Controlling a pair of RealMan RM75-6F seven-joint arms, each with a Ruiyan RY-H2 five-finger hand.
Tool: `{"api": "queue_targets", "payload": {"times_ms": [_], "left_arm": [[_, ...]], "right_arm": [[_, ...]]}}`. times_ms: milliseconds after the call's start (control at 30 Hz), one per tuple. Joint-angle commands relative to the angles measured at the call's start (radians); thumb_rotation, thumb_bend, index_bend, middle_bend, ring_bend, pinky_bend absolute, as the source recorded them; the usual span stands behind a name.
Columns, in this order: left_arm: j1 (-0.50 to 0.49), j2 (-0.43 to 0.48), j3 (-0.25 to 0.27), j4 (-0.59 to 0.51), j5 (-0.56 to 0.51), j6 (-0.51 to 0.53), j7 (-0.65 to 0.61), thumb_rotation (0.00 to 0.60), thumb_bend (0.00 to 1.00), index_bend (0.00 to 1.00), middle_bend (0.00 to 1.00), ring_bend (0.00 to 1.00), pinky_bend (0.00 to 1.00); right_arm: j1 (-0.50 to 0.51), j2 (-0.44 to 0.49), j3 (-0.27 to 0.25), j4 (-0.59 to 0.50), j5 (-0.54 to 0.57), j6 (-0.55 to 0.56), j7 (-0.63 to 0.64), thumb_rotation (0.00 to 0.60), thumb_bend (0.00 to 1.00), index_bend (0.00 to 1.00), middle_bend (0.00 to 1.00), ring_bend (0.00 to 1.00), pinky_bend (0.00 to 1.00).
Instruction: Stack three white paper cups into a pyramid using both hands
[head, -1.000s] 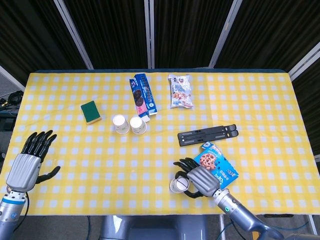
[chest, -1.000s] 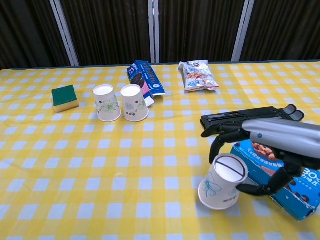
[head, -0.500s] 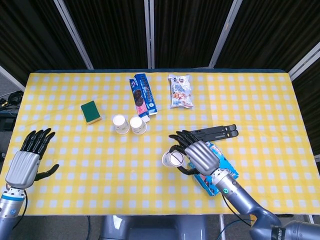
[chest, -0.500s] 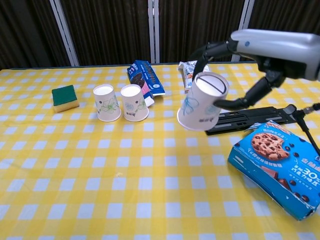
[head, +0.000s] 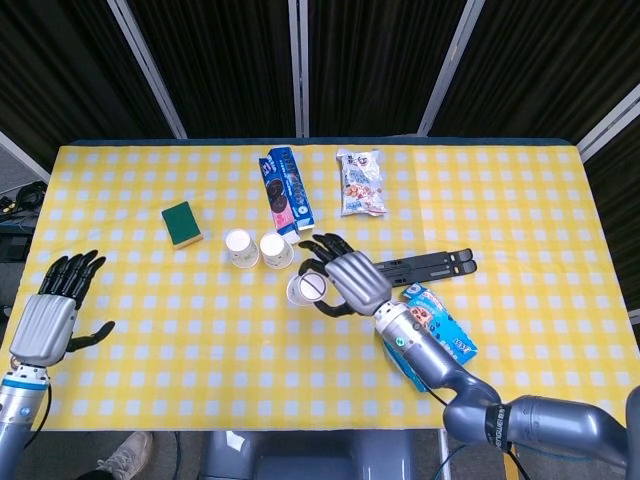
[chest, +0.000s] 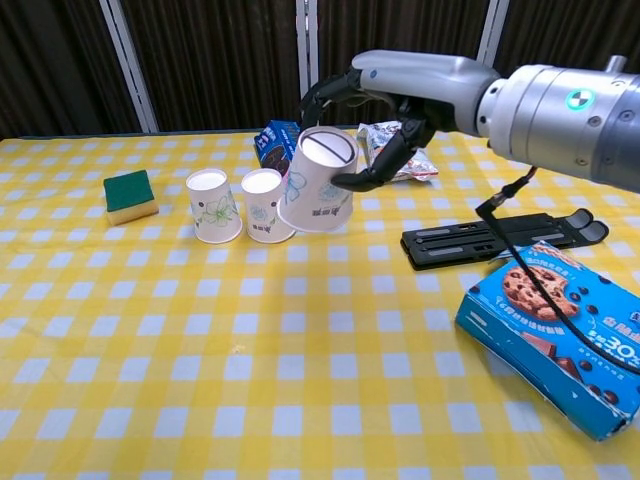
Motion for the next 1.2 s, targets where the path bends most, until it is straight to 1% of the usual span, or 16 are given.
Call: {"api": "queue_targets", "payload": {"times_ms": [33,167,433,600,667,767,867,967,1200], "left_arm": [[-0.002,0.001,-0.002,0.002,-0.003,-0.006,-0.007,0.600,0.23,0.00,0.00,0.00,0.00],[-0.003,0.004,-0.004,0.004,-0.003,-0.012,-0.025,0.600,0.23,0.00,0.00,0.00,0.00],[-0.008,0.005,-0.011,0.015,-0.017,-0.031,-0.042,0.600,0.23,0.00,0.00,0.00,0.00],[-0.009,0.005,-0.012,0.016,-0.016,-0.034,-0.042,0.600,0.23,0.00,0.00,0.00,0.00],[-0.010,0.004,-0.011,0.016,-0.016,-0.037,-0.039,0.600,0.23,0.00,0.00,0.00,0.00],[-0.008,0.004,-0.011,0.014,-0.013,-0.034,-0.036,0.600,0.23,0.00,0.00,0.00,0.00],[-0.006,0.003,-0.012,0.012,-0.011,-0.030,-0.035,0.600,0.23,0.00,0.00,0.00,0.00],[-0.006,0.003,-0.011,0.012,-0.011,-0.032,-0.032,0.600,0.23,0.00,0.00,0.00,0.00],[-0.002,0.007,-0.015,0.013,-0.017,-0.029,-0.041,0.600,0.23,0.00,0.00,0.00,0.00]], "right_arm": [[0.025,-0.035,0.000,0.031,0.014,-0.009,-0.013,0.600,0.26,0.47,0.11,0.00,0.00],[0.058,-0.091,0.011,0.086,0.051,-0.003,-0.035,0.600,0.26,0.47,0.11,0.00,0.00],[0.083,-0.136,0.002,0.116,0.083,0.013,-0.056,0.600,0.26,0.47,0.11,0.00,0.00],[0.076,-0.147,-0.028,0.118,0.080,0.023,-0.054,0.600,0.26,0.47,0.11,0.00,0.00],[0.066,-0.157,-0.048,0.119,0.076,0.027,-0.044,0.600,0.26,0.47,0.11,0.00,0.00],[0.056,-0.181,-0.076,0.141,0.063,0.028,-0.025,0.600,0.26,0.47,0.11,0.00,0.00],[0.046,-0.226,-0.096,0.175,0.050,0.038,-0.004,0.600,0.26,0.47,0.11,0.00,0.00],[0.044,-0.267,-0.110,0.197,0.040,0.041,0.006,0.600,0.26,0.47,0.11,0.00,0.00],[0.042,-0.311,-0.123,0.218,0.020,0.064,-0.020,0.600,0.24,0.46,0.09,0.00,0.00]]}}
